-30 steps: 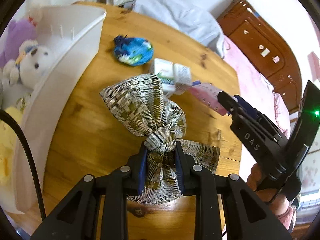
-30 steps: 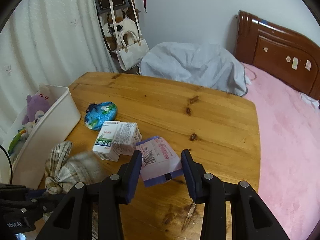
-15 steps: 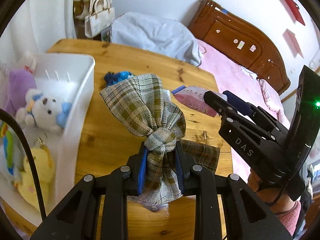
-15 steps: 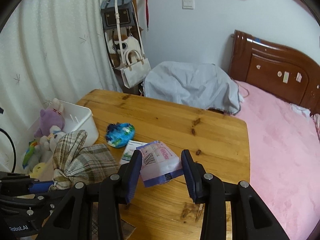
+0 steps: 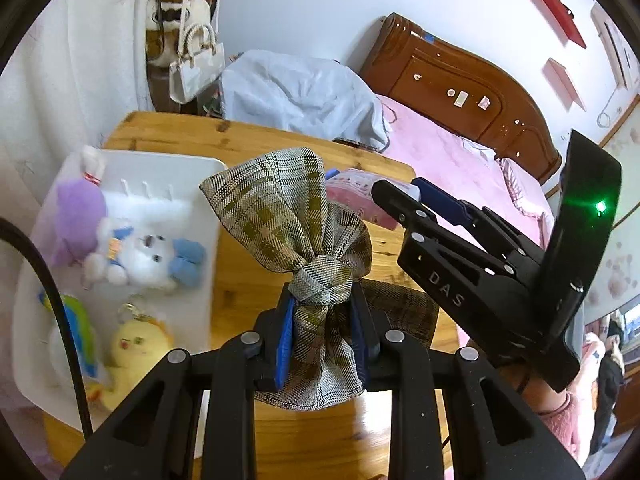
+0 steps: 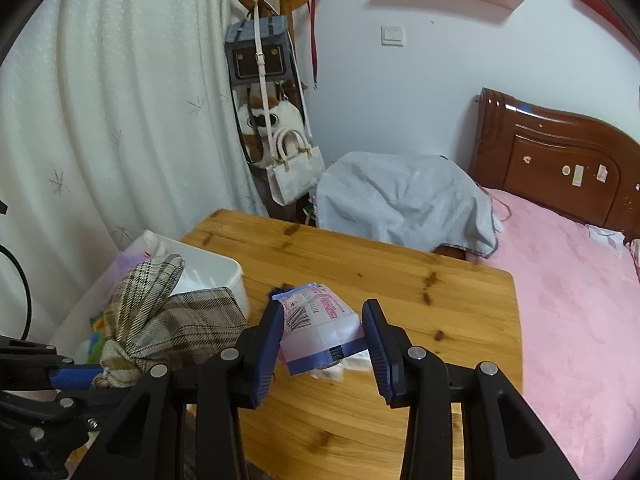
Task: Organize objects
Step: 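Lift the plaid bow over the tray with the left tool while the right tool grasps the pink box, then open both tools to drop the bow and pink box into the tray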
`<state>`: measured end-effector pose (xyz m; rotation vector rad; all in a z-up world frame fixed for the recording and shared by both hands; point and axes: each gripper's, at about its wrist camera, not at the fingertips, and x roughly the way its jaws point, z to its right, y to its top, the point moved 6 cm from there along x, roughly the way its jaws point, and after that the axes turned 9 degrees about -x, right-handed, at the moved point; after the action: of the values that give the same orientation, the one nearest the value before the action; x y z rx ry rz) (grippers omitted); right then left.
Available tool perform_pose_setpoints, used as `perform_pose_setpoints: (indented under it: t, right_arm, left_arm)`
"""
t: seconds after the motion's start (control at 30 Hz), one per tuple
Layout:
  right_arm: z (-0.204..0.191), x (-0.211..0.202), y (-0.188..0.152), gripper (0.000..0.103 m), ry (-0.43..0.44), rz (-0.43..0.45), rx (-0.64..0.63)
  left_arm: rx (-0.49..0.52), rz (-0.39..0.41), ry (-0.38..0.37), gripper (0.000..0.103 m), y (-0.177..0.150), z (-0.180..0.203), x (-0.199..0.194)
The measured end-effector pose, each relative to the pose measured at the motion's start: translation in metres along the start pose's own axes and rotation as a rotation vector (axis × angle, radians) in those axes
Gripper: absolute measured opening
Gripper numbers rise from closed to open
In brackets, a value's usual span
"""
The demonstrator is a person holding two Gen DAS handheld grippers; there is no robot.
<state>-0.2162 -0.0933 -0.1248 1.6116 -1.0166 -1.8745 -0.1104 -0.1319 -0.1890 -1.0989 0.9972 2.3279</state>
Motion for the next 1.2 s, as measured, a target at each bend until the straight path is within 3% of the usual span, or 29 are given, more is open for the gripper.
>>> perform_pose_setpoints:
  t: [0.33,0.83,0.97,1.2]
  right_arm:
    - [-0.050,0.013,0.026,0.041,-0.001,0.004,0.002]
    - [-0.128,0.045,0.040,0.041,0.031,-0.017,-0.032]
    - [-0.140,0.055,0.042,0.042,0.043,-0.031,-0.026]
    - [-0.150,0.066,0.047,0.042,0.054,-0.037,0.004]
  left_arm:
    - [0.006,0.010,0.031,0.027,0.021,-0.051,-0.022]
    - [0.008,-0.052,0.089,0.027,0.021,-0.135,-0.020]
    - [0.008,-0.074,0.112,0.031,0.018,-0.149,-0.017]
    - [0.006,-0.039,0.141,0.031,0.024,-0.168,-0.024]
